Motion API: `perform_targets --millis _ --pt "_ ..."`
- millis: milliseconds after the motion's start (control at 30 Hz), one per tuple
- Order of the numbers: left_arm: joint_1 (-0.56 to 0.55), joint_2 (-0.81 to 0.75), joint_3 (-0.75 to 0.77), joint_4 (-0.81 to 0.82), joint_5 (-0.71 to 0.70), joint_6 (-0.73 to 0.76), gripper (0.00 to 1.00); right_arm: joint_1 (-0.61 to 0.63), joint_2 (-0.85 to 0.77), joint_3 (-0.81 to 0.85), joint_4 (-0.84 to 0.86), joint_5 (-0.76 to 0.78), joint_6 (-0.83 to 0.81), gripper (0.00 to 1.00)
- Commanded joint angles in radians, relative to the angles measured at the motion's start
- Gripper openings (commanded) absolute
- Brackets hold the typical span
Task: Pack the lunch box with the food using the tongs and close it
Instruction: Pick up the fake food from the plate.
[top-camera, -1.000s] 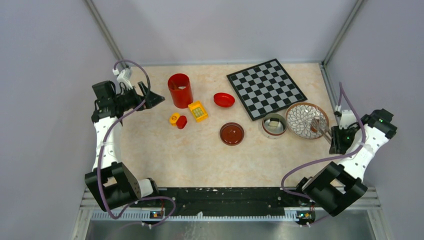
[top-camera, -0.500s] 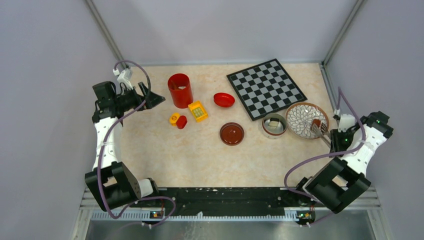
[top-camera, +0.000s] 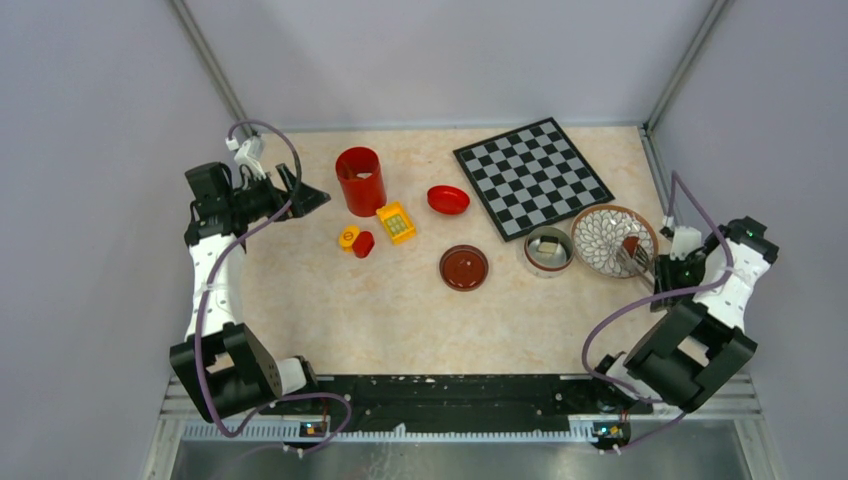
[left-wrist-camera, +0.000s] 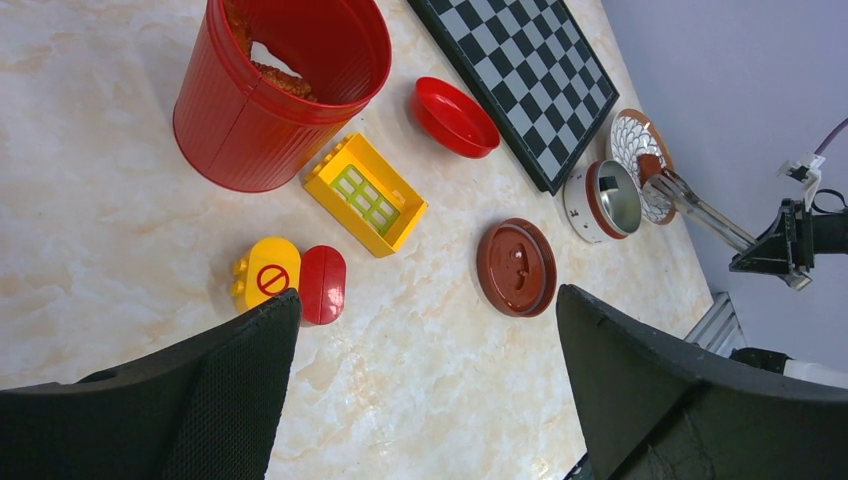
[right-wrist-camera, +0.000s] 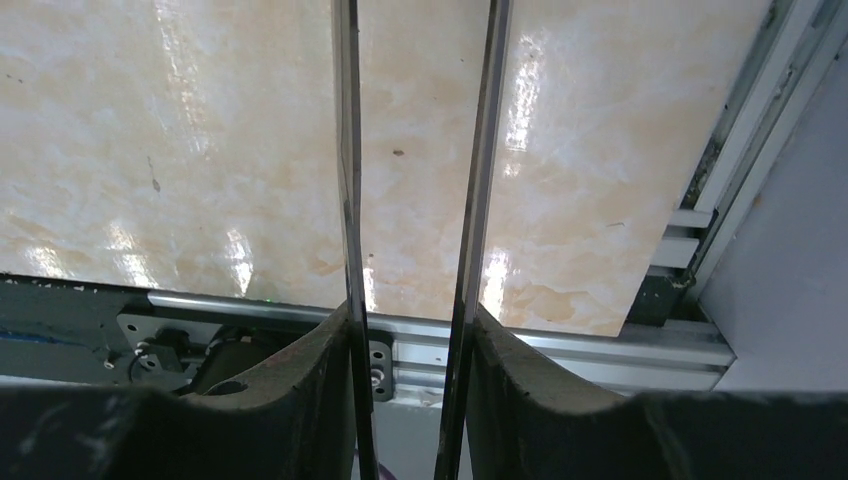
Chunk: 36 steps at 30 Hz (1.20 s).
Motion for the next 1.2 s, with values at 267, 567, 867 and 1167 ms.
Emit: perform_targets --millis 267,567,867,1167 --pt "0.006 0.005 -0.009 0.040 0.015 0.004 0.99 0.095 0.051 0.075 0.063 -0.026 0.090 0.39" --pt "0.006 0.003 -0.009 0.040 0.015 0.001 0.99 0.101 0.055 0.090 0.060 -0.033 0.086 0.24" --pt "0.006 -0.001 -0.009 0.037 0.009 0.000 0.99 0.101 0.018 0.178 0.002 -0.084 0.062 0.00" --pt "0.006 0.001 -0.014 0.038 -0.004 0.001 0.99 0.241 0.030 0.353 -0.042 -0.180 0.120 0.00"
